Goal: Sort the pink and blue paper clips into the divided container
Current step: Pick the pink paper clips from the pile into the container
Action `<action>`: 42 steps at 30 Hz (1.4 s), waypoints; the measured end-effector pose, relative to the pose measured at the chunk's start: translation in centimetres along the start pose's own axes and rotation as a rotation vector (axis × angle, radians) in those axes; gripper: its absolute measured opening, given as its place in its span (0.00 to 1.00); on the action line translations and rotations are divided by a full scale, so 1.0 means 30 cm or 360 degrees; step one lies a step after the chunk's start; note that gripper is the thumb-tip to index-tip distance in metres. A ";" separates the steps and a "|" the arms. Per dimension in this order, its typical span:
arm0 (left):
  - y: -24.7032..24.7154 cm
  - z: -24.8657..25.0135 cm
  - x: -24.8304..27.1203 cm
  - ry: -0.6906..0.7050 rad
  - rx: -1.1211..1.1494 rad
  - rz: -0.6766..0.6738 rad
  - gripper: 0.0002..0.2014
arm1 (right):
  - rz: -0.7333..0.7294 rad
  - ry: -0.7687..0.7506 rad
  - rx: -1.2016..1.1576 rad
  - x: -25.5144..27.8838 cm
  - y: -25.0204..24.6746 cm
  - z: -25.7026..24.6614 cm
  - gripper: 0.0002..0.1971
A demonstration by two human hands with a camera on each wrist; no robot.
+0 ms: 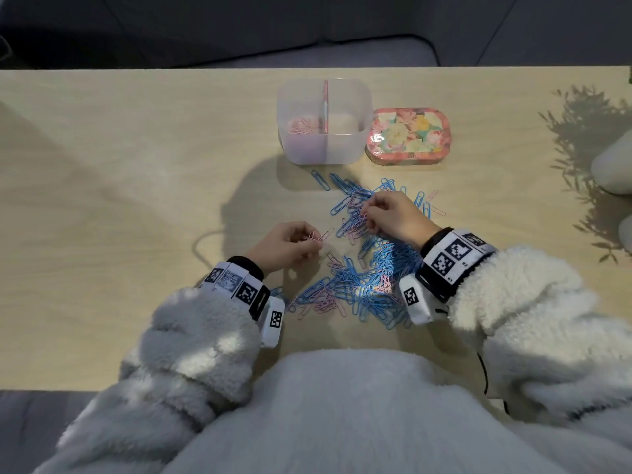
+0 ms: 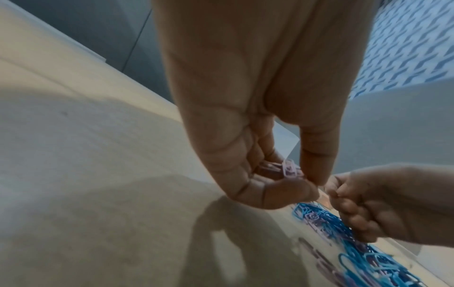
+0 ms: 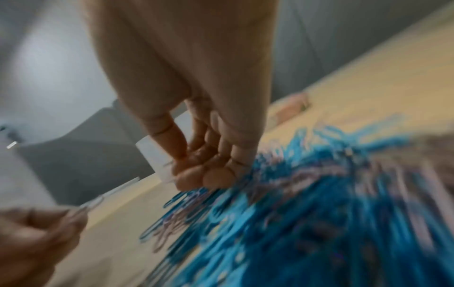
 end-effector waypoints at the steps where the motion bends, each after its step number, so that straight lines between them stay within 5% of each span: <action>1: 0.002 0.000 -0.002 -0.0014 0.0024 -0.0009 0.07 | -0.0054 -0.0129 0.0235 -0.002 0.001 -0.011 0.09; 7: 0.011 -0.006 -0.020 -0.0146 0.0169 0.0000 0.11 | -0.0264 -0.0478 0.0517 -0.016 0.046 -0.037 0.07; 12: 0.009 -0.002 -0.019 0.0154 -0.0252 0.0151 0.05 | -0.0633 -0.0688 0.1163 -0.034 0.090 -0.020 0.10; 18: 0.065 0.015 -0.009 0.0490 -0.1051 0.0326 0.08 | -0.0392 -0.0626 0.1250 -0.046 0.017 -0.016 0.06; 24: 0.095 0.014 -0.003 0.0549 -0.1272 0.0315 0.09 | 0.0020 -0.0456 0.0981 -0.011 -0.049 -0.005 0.05; 28: 0.103 0.016 -0.005 0.0554 -0.1441 0.0328 0.09 | -0.0251 -0.0520 0.1040 0.031 0.022 0.005 0.11; 31: 0.092 0.014 -0.011 0.0497 -0.1527 0.0331 0.11 | -0.0466 -0.0683 0.1415 0.027 0.051 0.015 0.14; 35: 0.023 0.037 -0.009 0.0469 -0.1364 0.0364 0.09 | -0.0500 -0.0824 0.1753 0.022 0.063 -0.004 0.04; 38: -0.067 0.128 -0.019 0.0513 -0.1217 0.0528 0.07 | -0.0462 -0.0927 0.1908 0.033 0.062 0.015 0.15; 42: -0.186 0.323 -0.051 0.0641 -0.1207 0.0969 0.09 | -0.0439 -0.1066 0.1695 0.058 0.057 0.042 0.13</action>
Point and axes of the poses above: each hand's wrist, its own x-axis away from the middle knuckle, its own y-axis out of the palm, z = x × y, the point moved 2 cm from there along -x, towards the middle knuckle, and after that the axes turned 13 degrees about -y, right-handed, at the moved point
